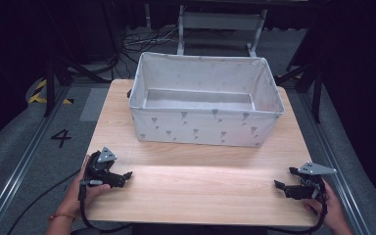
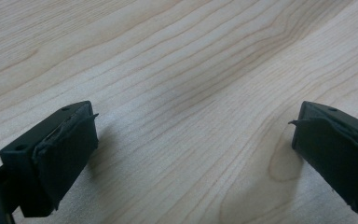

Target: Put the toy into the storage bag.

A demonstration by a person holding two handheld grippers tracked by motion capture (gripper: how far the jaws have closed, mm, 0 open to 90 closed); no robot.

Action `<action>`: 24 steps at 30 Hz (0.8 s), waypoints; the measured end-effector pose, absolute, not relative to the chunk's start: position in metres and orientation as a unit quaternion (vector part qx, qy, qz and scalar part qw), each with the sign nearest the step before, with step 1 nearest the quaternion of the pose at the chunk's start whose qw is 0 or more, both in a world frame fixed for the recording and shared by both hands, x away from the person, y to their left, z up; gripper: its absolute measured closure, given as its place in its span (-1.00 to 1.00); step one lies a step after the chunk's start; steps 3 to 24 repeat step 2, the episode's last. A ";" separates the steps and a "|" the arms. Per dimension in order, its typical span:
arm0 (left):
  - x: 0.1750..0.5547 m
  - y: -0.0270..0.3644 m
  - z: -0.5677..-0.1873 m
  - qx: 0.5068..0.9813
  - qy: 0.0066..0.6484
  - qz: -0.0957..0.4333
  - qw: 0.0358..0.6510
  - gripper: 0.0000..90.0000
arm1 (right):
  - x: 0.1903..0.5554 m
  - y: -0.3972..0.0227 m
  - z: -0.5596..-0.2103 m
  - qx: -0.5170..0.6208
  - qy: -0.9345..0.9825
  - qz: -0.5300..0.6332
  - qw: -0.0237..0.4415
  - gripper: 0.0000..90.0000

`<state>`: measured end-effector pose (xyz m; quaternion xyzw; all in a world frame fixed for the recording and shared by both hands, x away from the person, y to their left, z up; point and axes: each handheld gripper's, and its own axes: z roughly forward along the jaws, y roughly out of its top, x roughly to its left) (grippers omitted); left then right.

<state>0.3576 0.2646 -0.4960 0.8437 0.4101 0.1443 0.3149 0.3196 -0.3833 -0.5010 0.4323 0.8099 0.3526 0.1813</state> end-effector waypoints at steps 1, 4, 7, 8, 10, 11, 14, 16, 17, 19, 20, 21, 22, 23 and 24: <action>0.358 0.265 -0.496 0.844 0.410 0.145 0.314 -0.99 | 0.320 -0.383 -0.501 0.432 0.810 0.353 0.181 -0.67; 0.358 0.265 -0.496 0.843 0.411 0.147 0.314 -0.99 | 0.320 -0.383 -0.501 0.432 0.810 0.353 0.181 -0.67; 0.358 0.265 -0.496 0.843 0.411 0.147 0.314 -0.99 | 0.320 -0.383 -0.501 0.432 0.810 0.353 0.181 -0.67; 0.358 0.265 -0.496 0.843 0.411 0.147 0.314 -0.99 | 0.320 -0.383 -0.501 0.432 0.810 0.353 0.181 -0.67; 0.358 0.265 -0.496 0.843 0.411 0.147 0.314 -0.99 | 0.320 -0.383 -0.501 0.432 0.810 0.353 0.181 -0.67; 0.358 0.265 -0.496 0.843 0.411 0.147 0.314 -0.99 | 0.320 -0.383 -0.501 0.432 0.810 0.353 0.181 -0.67; 0.358 0.265 -0.496 0.843 0.411 0.147 0.314 -0.99 | 0.320 -0.383 -0.501 0.432 0.810 0.353 0.181 -0.67; 0.358 0.265 -0.496 0.843 0.411 0.147 0.314 -0.99 | 0.320 -0.383 -0.501 0.432 0.810 0.353 0.181 -0.67; 0.358 0.265 -0.496 0.843 0.411 0.147 0.314 -0.99 | 0.320 -0.383 -0.501 0.432 0.810 0.353 0.181 -0.67; 0.358 0.265 -0.496 0.843 0.411 0.147 0.314 -0.99 | 0.320 -0.383 -0.501 0.432 0.810 0.353 0.181 -0.67; 0.358 0.265 -0.496 0.843 0.411 0.147 0.314 -0.99 | 0.320 -0.383 -0.501 0.432 0.810 0.353 0.181 -0.67; 0.358 0.265 -0.496 0.843 0.411 0.147 0.314 -0.99 | 0.320 -0.383 -0.501 0.432 0.810 0.353 0.181 -0.67; 0.358 0.265 -0.496 0.843 0.411 0.147 0.314 -0.99 | 0.320 -0.383 -0.501 0.432 0.810 0.353 0.181 -0.67; 0.358 0.265 -0.496 0.843 0.411 0.147 0.314 -0.99 | 0.320 -0.383 -0.501 0.432 0.810 0.353 0.181 -0.67; 0.358 0.265 -0.496 0.843 0.411 0.147 0.314 -0.99 | 0.320 -0.383 -0.501 0.432 0.810 0.353 0.181 -0.67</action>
